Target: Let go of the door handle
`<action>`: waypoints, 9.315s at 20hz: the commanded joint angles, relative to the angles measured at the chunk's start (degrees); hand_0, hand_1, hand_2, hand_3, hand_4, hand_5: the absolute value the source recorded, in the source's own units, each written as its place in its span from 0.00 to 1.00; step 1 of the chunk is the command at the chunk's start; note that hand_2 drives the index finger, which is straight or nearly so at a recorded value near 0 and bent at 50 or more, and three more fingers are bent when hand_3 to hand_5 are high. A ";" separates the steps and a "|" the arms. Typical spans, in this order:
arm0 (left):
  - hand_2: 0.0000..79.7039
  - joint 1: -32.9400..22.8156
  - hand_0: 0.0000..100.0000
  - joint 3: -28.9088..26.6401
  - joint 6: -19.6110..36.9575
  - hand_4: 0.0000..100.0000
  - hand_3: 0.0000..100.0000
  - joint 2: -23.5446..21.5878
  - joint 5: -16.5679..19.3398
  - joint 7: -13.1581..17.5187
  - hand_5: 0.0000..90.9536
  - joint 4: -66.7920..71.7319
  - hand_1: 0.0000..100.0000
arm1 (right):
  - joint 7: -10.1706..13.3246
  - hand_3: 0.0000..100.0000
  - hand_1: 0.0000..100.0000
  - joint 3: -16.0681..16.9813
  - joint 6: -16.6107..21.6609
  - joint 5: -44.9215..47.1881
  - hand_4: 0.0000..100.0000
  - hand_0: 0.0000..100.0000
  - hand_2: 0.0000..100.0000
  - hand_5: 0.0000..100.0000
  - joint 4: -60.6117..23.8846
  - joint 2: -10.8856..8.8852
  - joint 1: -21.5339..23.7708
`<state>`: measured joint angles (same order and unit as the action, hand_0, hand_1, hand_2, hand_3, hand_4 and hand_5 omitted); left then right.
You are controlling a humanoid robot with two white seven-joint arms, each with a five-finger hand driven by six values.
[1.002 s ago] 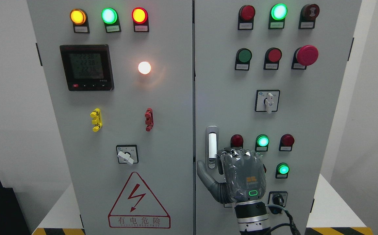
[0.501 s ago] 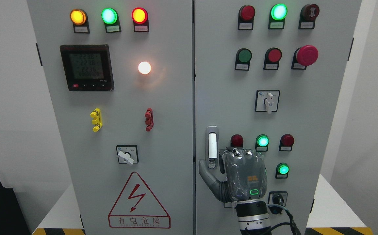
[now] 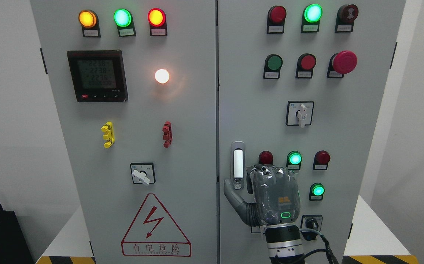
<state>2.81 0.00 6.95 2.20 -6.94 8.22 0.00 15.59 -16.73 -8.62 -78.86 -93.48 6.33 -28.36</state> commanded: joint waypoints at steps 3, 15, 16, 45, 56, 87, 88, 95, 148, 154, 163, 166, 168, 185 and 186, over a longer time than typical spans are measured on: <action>0.00 0.00 0.12 -0.62 -0.01 0.00 0.00 -0.01 0.00 -0.04 0.00 0.97 0.39 | 0.05 1.00 0.20 0.03 0.00 0.02 1.00 0.35 0.94 1.00 0.14 0.09 0.06; 0.00 0.00 0.12 -0.62 -0.01 0.00 0.00 -0.01 0.00 -0.04 0.00 0.97 0.39 | -0.29 1.00 0.21 0.21 -0.17 0.19 1.00 0.35 0.94 1.00 0.31 0.09 -0.03; 0.00 0.00 0.12 -0.62 -0.01 0.00 0.00 0.08 0.00 -0.04 0.00 0.97 0.39 | -0.47 1.00 0.21 0.21 -0.52 0.19 1.00 0.35 0.94 1.00 0.31 0.09 -0.03; 0.00 0.00 0.12 -0.62 -0.01 0.00 0.00 -0.01 0.00 -0.04 0.00 0.97 0.39 | -0.38 1.00 0.22 0.56 -1.14 0.46 1.00 0.36 0.94 1.00 0.31 0.09 -0.47; 0.00 0.00 0.12 -0.62 -0.01 0.00 0.00 -0.01 0.00 -0.04 0.00 0.97 0.39 | -0.38 1.00 0.24 0.73 -1.14 0.46 1.00 0.36 0.94 1.00 0.31 0.09 -0.38; 0.00 0.00 0.12 -0.62 -0.01 0.00 0.00 -0.01 0.00 -0.04 0.00 0.97 0.39 | -0.03 1.00 0.25 2.40 -1.32 0.72 1.00 0.36 0.94 1.00 0.05 -0.62 -0.38; 0.00 0.00 0.12 -0.62 -0.01 0.00 0.00 -0.01 0.00 -0.04 0.00 0.97 0.39 | -0.03 1.00 0.25 2.49 -1.32 0.72 1.00 0.36 0.94 1.00 0.05 -0.62 -0.38; 0.00 0.00 0.12 -0.62 -0.01 0.00 0.00 -0.01 0.00 -0.04 0.00 0.97 0.39 | -0.03 1.00 0.25 3.28 -1.32 0.72 1.00 0.36 0.94 1.00 -0.13 -0.62 -0.29; 0.00 0.00 0.12 -0.62 -0.01 0.00 0.00 -0.01 0.00 -0.04 0.00 0.97 0.39 | 0.14 1.00 0.26 4.87 -1.32 2.65 1.00 0.37 0.93 1.00 -0.39 -0.97 -0.47; 0.00 0.00 0.12 -0.62 0.08 0.00 0.00 -0.01 0.00 -0.04 0.00 0.97 0.39 | 0.14 1.00 0.26 4.87 -2.28 2.83 1.00 0.37 0.93 1.00 -0.83 -1.14 -0.47; 0.00 0.00 0.12 -0.62 -0.01 0.00 0.00 -0.01 0.00 -0.04 0.00 0.97 0.39 | 0.14 1.00 0.26 4.78 -2.28 2.83 1.00 0.38 0.93 1.00 -0.92 -1.14 -0.64; 0.00 0.00 0.12 -0.62 -0.01 0.00 0.00 -0.01 0.00 -0.04 0.00 0.97 0.39 | 0.14 1.00 0.26 4.78 -2.28 2.83 1.00 0.38 0.92 1.00 -0.92 -1.14 -0.73; 0.00 0.00 0.12 -0.62 -0.01 0.00 0.00 -0.01 0.00 -0.04 0.00 0.97 0.39 | 0.14 1.00 0.26 4.78 -2.28 2.83 1.00 0.38 0.92 1.00 -0.83 -1.14 -0.73; 0.00 0.00 0.12 -0.62 -0.01 0.00 0.00 -0.01 0.00 -0.04 0.00 0.97 0.39 | 0.14 1.00 0.26 4.87 -2.28 2.92 1.00 0.38 0.92 1.00 -0.92 -1.23 -1.17; 0.00 0.00 0.12 -0.62 -0.01 0.00 0.00 -0.01 0.00 -0.04 0.00 0.97 0.39 | 0.14 1.00 0.26 4.87 -2.28 2.92 1.00 0.38 0.92 1.00 -0.83 -1.23 -1.26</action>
<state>2.81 0.00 6.93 2.21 -6.94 8.22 0.00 15.75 -11.90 -10.87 -75.95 -94.33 5.19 -29.44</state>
